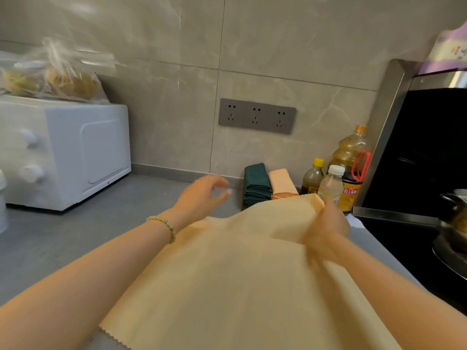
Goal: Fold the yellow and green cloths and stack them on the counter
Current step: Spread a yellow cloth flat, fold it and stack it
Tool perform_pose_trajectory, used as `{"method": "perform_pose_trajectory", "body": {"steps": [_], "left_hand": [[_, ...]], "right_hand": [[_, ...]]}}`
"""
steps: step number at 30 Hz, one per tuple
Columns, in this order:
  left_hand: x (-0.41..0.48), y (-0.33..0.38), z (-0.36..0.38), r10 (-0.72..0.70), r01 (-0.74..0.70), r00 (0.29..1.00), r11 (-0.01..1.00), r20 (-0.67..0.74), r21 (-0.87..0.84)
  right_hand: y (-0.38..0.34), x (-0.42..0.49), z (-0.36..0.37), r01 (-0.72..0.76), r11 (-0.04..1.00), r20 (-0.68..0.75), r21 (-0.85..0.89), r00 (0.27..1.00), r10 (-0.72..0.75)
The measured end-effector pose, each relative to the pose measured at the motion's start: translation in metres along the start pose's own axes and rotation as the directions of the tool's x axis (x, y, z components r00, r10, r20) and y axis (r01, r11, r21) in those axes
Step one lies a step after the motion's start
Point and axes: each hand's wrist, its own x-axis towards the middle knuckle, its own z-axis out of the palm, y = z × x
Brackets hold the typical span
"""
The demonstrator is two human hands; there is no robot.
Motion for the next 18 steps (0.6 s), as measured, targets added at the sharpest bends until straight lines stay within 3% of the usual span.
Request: {"method": "perform_pose_trajectory", "body": {"steps": [3, 6, 8, 10, 13, 15, 18], "left_hand": [[-0.013, 0.005, 0.03, 0.061, -0.109, 0.934, 0.987, 0.352, 0.118], [-0.028, 0.0, 0.058, -0.013, -0.147, 0.862, 0.95, 0.506, 0.276], [-0.03, 0.001, 0.065, -0.128, -0.037, 0.837, 0.957, 0.532, 0.289], [-0.025, 0.007, 0.063, -0.237, 0.048, 0.78, 0.945, 0.579, 0.323], [-0.015, 0.009, 0.061, -0.322, 0.02, 0.722, 0.895, 0.613, 0.446], [-0.016, 0.004, 0.066, -0.296, -0.016, 0.759, 0.882, 0.58, 0.471], [-0.031, -0.001, 0.078, -0.108, -0.106, 0.857, 0.92, 0.504, 0.377]], "right_hand": [[0.002, 0.004, -0.002, 0.138, 0.936, -0.069, -0.323, 0.983, -0.169], [0.002, -0.01, 0.007, 0.392, 0.864, 0.041, -0.317, 0.915, -0.4], [-0.001, -0.025, 0.017, 0.525, 0.817, 0.224, -0.239, 0.848, -0.479], [-0.003, -0.035, 0.024, 0.502, 0.854, 0.404, -0.136, 0.815, -0.415], [0.006, -0.039, 0.025, 0.35, 0.928, 0.619, -0.128, 0.759, -0.201], [0.019, -0.037, 0.029, 0.361, 0.915, 0.628, -0.18, 0.758, -0.175], [0.029, -0.033, 0.033, 0.342, 0.917, 0.587, -0.207, 0.793, -0.164]]}}
